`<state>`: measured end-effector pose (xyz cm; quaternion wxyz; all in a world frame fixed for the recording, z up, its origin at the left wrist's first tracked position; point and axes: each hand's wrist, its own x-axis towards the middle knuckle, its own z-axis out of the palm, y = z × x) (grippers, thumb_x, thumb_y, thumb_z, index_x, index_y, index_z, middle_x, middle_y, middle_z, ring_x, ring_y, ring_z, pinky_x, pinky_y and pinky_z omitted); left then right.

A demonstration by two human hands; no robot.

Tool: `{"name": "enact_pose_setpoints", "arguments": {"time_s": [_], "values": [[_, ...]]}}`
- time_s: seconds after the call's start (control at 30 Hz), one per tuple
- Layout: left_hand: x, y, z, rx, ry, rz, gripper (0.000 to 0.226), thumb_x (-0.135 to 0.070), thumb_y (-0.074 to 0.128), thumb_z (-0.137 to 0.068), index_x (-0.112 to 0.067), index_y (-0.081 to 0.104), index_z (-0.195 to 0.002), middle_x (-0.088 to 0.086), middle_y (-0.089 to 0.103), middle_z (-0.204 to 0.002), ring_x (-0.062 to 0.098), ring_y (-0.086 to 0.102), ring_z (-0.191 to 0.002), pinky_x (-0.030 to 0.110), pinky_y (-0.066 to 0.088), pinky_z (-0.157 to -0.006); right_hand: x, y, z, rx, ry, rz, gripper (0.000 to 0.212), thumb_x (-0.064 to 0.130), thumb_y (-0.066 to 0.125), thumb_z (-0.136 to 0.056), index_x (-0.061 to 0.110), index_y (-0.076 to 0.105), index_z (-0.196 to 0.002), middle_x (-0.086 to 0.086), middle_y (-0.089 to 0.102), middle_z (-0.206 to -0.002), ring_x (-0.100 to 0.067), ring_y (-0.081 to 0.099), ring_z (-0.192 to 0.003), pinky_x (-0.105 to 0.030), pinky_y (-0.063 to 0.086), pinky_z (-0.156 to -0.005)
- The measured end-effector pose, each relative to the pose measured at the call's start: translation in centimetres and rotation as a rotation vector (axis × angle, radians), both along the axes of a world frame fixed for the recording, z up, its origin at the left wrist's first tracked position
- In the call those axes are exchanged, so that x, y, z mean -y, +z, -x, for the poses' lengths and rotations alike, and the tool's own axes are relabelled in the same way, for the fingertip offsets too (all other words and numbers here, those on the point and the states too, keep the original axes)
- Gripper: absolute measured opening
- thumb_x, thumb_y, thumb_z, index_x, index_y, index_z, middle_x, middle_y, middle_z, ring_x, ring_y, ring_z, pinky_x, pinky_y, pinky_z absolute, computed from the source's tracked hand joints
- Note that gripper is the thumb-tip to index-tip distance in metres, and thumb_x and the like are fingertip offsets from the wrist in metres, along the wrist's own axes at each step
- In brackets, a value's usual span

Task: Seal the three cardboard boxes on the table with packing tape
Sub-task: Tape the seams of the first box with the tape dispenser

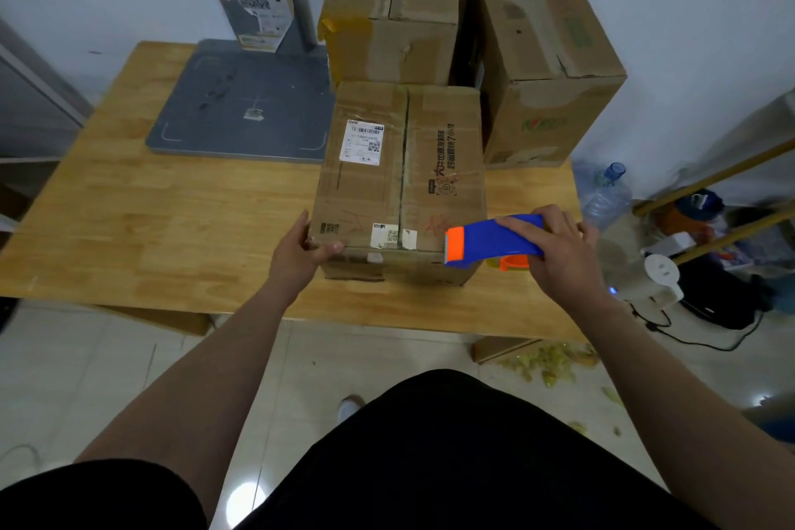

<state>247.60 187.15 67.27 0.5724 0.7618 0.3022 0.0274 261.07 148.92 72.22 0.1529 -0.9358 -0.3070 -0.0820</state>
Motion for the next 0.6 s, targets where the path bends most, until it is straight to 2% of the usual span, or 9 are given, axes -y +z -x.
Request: {"name": "enact_pose_setpoints", "arguments": {"time_s": [0.07,0.13,0.2,0.27,0.3,0.33,0.4,0.5,0.6], "values": [[0.2,-0.6,0.7,0.012,0.033,0.008,0.058,-0.021,0.073,-0.094,-0.028,0.052,-0.148,-0.024,0.071,-0.112,-0.004,0.065,-0.107,0.022,0.055,-0.092,0.0,-0.1,0.3,-0.030,-0.031,-0.003,0.069,0.006,0.070,-0.084,0.044,0.053,-0.139,0.002,0.046,-0.115,-0.022,0.048,-0.107,-0.045,0.028,-0.093],[1.0,-0.7,0.9,0.035,0.054,0.041,0.046,-0.022,0.064,-0.101,-0.029,0.054,-0.145,-0.022,0.070,-0.114,-0.010,0.064,-0.104,0.013,0.053,-0.086,0.0,-0.4,0.5,-0.036,-0.048,-0.010,0.071,0.003,0.067,-0.082,0.044,0.053,-0.139,0.001,0.046,-0.115,-0.023,0.049,-0.107,-0.048,0.028,-0.093],[1.6,-1.0,0.9,0.049,0.090,0.088,0.049,-0.028,0.056,-0.105,-0.025,0.046,-0.153,-0.008,0.066,-0.132,0.001,0.061,-0.116,0.023,0.052,-0.098,0.0,-0.7,0.7,-0.027,-0.055,-0.016,0.071,0.003,0.067,-0.081,0.042,0.053,-0.139,0.000,0.046,-0.114,-0.023,0.049,-0.106,-0.049,0.029,-0.093],[2.1,-1.0,0.6,0.015,0.144,0.121,0.057,-0.030,0.048,-0.108,-0.020,0.030,-0.161,0.003,0.053,-0.150,0.019,0.051,-0.134,0.038,0.044,-0.110,0.0,-0.9,0.8,-0.024,-0.064,-0.023,0.070,0.003,0.066,-0.082,0.042,0.053,-0.139,-0.001,0.045,-0.115,-0.023,0.048,-0.106,-0.050,0.029,-0.094],[2.4,-0.9,0.3,-0.010,0.161,0.096,0.059,-0.030,0.044,-0.109,-0.015,0.023,-0.163,0.007,0.046,-0.156,0.025,0.045,-0.141,0.041,0.040,-0.113,0.0,-1.0,0.9,-0.025,-0.068,-0.025,0.071,0.003,0.066,-0.082,0.042,0.052,-0.139,0.000,0.045,-0.114,-0.023,0.048,-0.106,-0.051,0.029,-0.094],[2.5,-1.0,-0.1,-0.041,0.168,0.023,0.062,-0.033,0.042,-0.110,-0.011,0.018,-0.163,0.011,0.041,-0.159,0.030,0.038,-0.146,0.044,0.037,-0.116,0.0,-1.0,0.9,-0.024,-0.071,-0.026,0.071,0.003,0.066,-0.082,0.043,0.052,-0.139,0.000,0.045,-0.114,-0.023,0.048,-0.106,-0.051,0.029,-0.094],[3.0,-0.8,-0.7,-0.135,0.141,-0.261,0.071,-0.046,0.041,-0.106,-0.009,0.016,-0.162,0.016,0.033,-0.162,0.040,0.022,-0.152,0.058,0.027,-0.119,0.1,-1.1,0.9,-0.023,-0.077,-0.022,0.071,0.002,0.066,-0.081,0.043,0.052,-0.139,0.000,0.045,-0.114,-0.023,0.049,-0.106,-0.052,0.029,-0.095],[4.7,0.3,-1.9,-0.161,0.006,-0.622,0.088,-0.062,0.050,-0.098,-0.017,0.012,-0.163,0.011,0.008,-0.171,0.033,-0.004,-0.157,0.065,-0.002,-0.120,0.1,-1.1,0.9,-0.027,-0.085,-0.010,0.070,0.005,0.066,-0.083,0.044,0.052,-0.139,0.000,0.046,-0.115,-0.023,0.049,-0.107,-0.054,0.029,-0.096],[7.1,1.4,-3.8,-0.171,-0.175,-0.763,0.106,-0.080,0.051,-0.085,-0.022,0.010,-0.163,0.007,0.001,-0.172,0.027,-0.011,-0.157,0.068,-0.011,-0.116,0.0,-1.1,0.8,-0.033,-0.087,-0.007,0.067,0.008,0.067,-0.086,0.046,0.051,-0.139,0.001,0.046,-0.116,-0.023,0.050,-0.108,-0.055,0.030,-0.097]]}}
